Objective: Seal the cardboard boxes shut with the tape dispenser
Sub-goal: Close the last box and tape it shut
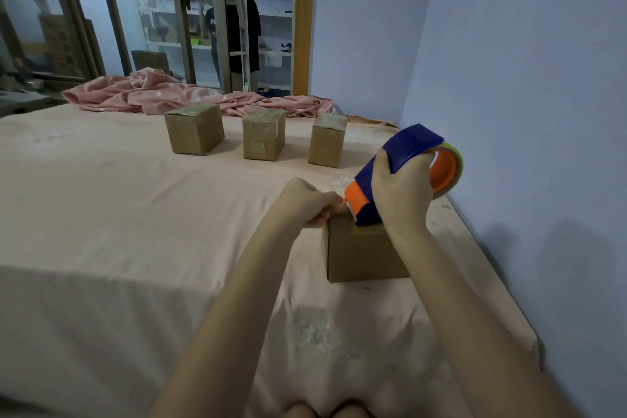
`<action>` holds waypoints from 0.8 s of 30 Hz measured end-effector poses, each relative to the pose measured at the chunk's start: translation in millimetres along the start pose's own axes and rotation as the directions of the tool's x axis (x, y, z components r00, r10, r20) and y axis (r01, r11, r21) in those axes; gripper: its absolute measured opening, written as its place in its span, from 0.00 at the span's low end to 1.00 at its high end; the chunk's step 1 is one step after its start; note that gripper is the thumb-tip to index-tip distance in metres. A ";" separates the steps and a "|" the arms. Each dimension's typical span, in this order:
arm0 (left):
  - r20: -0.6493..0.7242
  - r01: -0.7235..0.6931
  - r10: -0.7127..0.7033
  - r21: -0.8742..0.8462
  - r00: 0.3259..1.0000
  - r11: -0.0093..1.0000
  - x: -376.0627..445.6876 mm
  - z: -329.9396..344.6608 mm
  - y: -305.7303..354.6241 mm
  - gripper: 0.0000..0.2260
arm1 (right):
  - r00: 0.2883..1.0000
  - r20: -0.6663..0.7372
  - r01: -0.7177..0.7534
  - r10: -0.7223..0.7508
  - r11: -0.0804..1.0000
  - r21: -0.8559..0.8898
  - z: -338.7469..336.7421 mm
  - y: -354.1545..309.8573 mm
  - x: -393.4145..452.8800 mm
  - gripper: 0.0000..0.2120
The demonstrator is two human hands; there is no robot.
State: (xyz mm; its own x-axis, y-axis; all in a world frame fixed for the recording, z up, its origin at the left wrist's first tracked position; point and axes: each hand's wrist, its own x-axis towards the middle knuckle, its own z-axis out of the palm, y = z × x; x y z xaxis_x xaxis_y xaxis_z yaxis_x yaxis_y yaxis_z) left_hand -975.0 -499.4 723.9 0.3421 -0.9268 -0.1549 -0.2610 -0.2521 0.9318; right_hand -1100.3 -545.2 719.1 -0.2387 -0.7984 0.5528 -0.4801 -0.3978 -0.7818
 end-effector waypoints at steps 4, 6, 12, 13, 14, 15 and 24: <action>0.070 0.074 -0.074 -0.005 0.995 0.997 0.1 -5.3 4.9 0.11 | 0.999 0.009 -0.034 0.034 0.999 -0.005 -2.6 -0.6 1.4 0.26; 0.073 0.083 -0.086 0.044 0.994 0.996 -1.0 -6.9 3.9 0.11 | 1.000 0.005 -0.027 0.027 0.999 -0.019 -2.4 -2.0 0.9 0.25; 0.061 0.042 -0.046 0.076 0.997 0.996 -3.2 -4.7 -7.5 0.14 | 1.000 -0.007 0.030 -0.030 0.998 -0.058 -1.4 -3.8 -2.1 0.24; 0.058 0.039 -0.043 0.068 0.997 0.997 -2.5 -4.6 -10.0 0.15 | 0.998 -0.008 0.064 -0.065 0.995 -0.076 0.2 -4.9 -2.8 0.23; 0.061 0.043 -0.046 0.053 0.997 0.998 -1.8 -4.8 -12.7 0.16 | 0.995 -0.005 0.098 -0.099 0.990 -0.100 2.1 -6.1 -3.4 0.22; 0.070 0.056 -0.058 0.025 0.996 0.998 -1.4 -5.3 -16.1 0.15 | 0.992 0.002 0.125 -0.125 0.985 -0.122 3.8 -7.1 -3.9 0.22; 0.264 0.226 -0.147 -0.296 0.953 0.928 2.1 -6.9 -40.6 0.13 | 0.993 0.023 0.122 -0.120 0.980 -0.158 5.7 -7.5 -2.0 0.22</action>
State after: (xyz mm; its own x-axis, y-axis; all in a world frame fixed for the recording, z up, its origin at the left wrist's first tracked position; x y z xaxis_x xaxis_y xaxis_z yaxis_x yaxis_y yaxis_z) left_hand -957.4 -489.2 688.0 0.1262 -0.9198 -0.3716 0.1021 -0.3606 0.9271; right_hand -1091.4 -543.2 722.2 -0.1603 -0.7550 0.6358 -0.6327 -0.4158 -0.6533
